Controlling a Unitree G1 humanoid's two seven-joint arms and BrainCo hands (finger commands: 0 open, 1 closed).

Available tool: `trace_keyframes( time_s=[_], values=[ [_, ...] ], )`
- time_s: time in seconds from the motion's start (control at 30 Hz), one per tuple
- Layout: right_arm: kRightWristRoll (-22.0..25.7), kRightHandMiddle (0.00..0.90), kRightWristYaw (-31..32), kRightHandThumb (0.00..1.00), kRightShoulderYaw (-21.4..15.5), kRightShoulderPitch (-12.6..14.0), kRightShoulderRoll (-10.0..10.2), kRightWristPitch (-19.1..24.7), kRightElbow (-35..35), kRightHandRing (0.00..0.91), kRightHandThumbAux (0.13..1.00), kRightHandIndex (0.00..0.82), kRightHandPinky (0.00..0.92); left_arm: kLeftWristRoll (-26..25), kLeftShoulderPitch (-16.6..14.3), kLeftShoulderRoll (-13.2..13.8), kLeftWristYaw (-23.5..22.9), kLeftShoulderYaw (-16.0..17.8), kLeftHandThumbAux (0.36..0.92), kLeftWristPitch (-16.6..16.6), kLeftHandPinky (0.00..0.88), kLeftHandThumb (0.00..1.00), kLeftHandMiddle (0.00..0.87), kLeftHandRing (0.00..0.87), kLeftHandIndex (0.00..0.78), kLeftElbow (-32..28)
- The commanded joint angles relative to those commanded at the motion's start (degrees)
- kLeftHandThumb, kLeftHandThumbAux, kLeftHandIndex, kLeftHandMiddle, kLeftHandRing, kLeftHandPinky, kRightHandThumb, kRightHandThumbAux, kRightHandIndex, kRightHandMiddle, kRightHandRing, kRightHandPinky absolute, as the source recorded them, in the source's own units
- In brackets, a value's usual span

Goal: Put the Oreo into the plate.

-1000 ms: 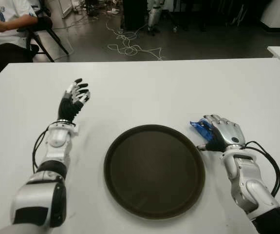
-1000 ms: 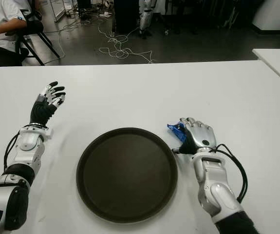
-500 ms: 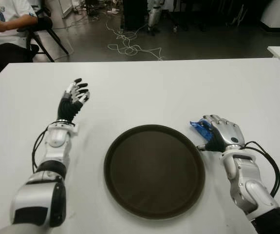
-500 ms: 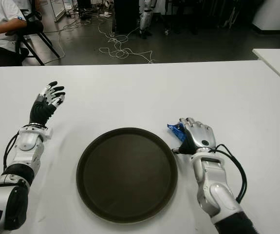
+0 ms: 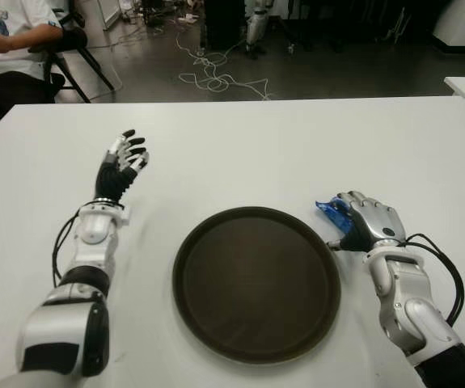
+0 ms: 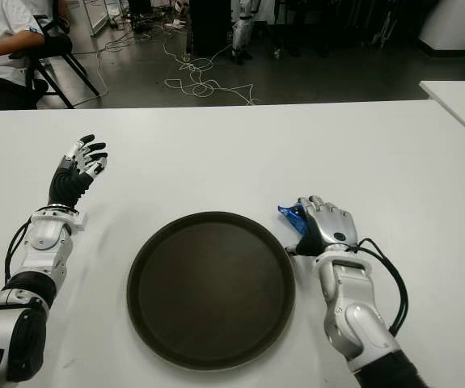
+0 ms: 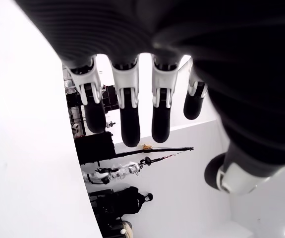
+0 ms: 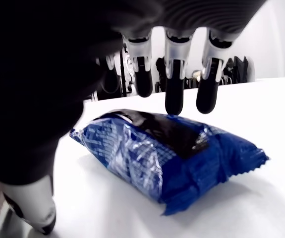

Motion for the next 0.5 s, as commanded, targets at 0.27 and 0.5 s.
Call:
trace_keyframes(
  time_s=[0.27,0.5],
  values=[
    [-0.36,0.150,0.14,0.000,1.86,-0.86,1.28,0.88,3.73,0.218,0.780,0.138,0.303,0.01,0.07,0.09,0.06,-0.02,0.638,-0.06,0.198,0.304,0.216,0.196,0.125,-0.01],
    [-1.15,0.290,-1.02,0.078,2.89,-0.91,1.20,0.04,5.61,0.317,0.850,0.309,0.370,-0.17,0.19,0.15,-0.30,0.07,0.637,-0.23,0.165,0.299,0.213,0.189,0.122,-0.18]
  ],
)
